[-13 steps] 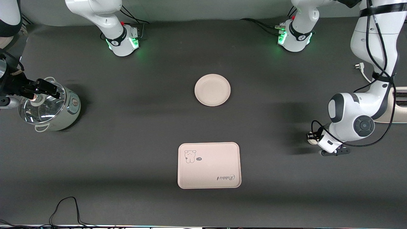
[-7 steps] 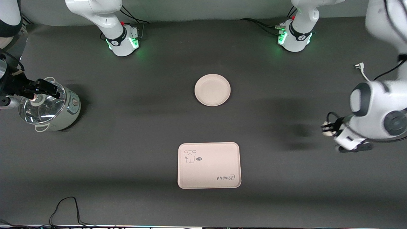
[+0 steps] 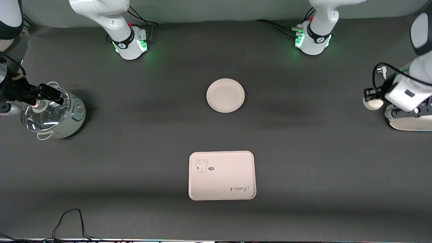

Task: Place bun in plate and plate on tray
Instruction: 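Carry the bun with the left gripper over the white plate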

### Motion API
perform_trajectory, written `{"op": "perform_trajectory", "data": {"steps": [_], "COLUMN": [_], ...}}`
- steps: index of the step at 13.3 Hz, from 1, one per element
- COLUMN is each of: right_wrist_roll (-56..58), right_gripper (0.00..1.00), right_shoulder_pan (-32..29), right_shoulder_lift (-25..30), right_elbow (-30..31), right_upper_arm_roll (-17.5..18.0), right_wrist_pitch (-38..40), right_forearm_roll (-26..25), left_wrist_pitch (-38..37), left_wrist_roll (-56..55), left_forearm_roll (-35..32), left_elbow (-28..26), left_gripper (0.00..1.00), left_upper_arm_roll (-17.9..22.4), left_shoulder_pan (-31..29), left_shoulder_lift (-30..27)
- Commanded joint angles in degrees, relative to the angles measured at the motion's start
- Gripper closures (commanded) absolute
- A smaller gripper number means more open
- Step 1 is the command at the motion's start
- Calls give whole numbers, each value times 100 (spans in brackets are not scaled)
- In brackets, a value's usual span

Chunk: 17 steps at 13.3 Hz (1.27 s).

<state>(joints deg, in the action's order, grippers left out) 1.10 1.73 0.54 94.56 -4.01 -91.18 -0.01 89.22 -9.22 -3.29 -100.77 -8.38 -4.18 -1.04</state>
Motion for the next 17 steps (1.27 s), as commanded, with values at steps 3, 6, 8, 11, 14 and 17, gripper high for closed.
{"op": "perform_trajectory", "data": {"steps": [3,6,8,11,14,17], "right_wrist_roll": [101,92,22,13,13,65], "right_gripper": [0,0,0,0,0,0], "right_shoulder_pan": [-68,-68,-68,-68,-85,-112], "right_shoulder_lift": [26,17,17,8,-1,-1], "right_elbow": [-8,-25,-16,-25,-51,-34], "right_upper_arm_roll": [67,67,67,67,59,50], "right_wrist_pitch": [12,12,21,21,-5,-23], "right_forearm_roll": [-104,-104,-95,-34,-25,-7], "left_wrist_pitch": [42,244,585,1131,2332,3467], "left_wrist_roll": [-1841,-3475,-4198,-4815,-5193,-5607], "left_forearm_roll": [452,794,804,725,716,498], "left_elbow": [-57,259,321,129,-599,-1048], "left_gripper": [67,67,65,65,64,64], "left_upper_arm_roll": [-1180,-2279,-2773,-2827,-2827,-2819], "left_shoulder_pan": [128,154,364,1022,1454,1735], "left_shoulder_lift": [-99,279,542,885,1210,1904]}}
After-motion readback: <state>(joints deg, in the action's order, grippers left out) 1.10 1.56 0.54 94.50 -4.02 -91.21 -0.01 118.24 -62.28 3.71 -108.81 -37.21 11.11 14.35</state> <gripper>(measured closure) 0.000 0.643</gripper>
